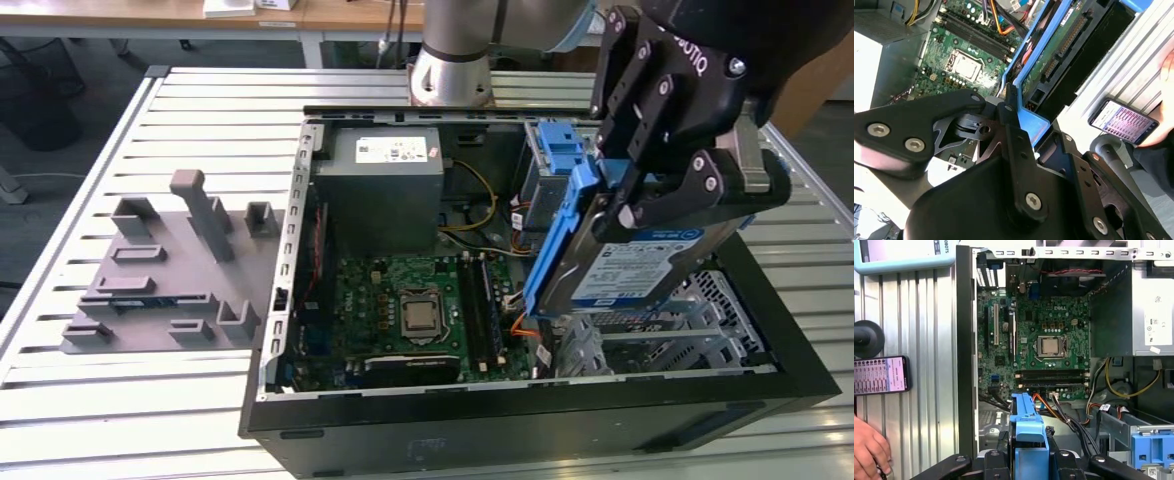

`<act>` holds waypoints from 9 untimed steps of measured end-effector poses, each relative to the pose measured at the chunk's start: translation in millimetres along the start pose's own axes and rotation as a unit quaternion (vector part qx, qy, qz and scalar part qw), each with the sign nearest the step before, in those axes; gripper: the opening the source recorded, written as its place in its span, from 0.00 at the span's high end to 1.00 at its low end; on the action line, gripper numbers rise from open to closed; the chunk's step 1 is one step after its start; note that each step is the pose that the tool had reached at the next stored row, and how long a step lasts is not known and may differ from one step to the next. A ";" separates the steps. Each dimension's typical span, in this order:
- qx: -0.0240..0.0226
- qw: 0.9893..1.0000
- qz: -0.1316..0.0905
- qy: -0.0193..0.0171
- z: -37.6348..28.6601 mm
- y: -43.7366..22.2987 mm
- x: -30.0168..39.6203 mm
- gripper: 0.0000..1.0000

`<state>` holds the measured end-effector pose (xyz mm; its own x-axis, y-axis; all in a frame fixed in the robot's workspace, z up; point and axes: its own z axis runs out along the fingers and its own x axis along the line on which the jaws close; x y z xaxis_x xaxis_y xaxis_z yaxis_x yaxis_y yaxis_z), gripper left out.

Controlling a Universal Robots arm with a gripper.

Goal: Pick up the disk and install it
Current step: 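Insert the disk into the insertion slot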

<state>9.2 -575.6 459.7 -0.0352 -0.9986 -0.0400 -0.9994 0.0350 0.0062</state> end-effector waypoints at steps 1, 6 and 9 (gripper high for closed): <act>0.000 1.000 0.000 0.001 0.5 -2.3 -0.1 0.64; 0.000 1.000 0.000 0.009 3.0 -12.5 -0.3 0.64; -0.001 1.000 0.000 0.009 3.2 -22.6 -0.7 0.64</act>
<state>31.8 -575.6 456.4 -0.0353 -0.9991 -0.0217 -0.9994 0.0351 0.0076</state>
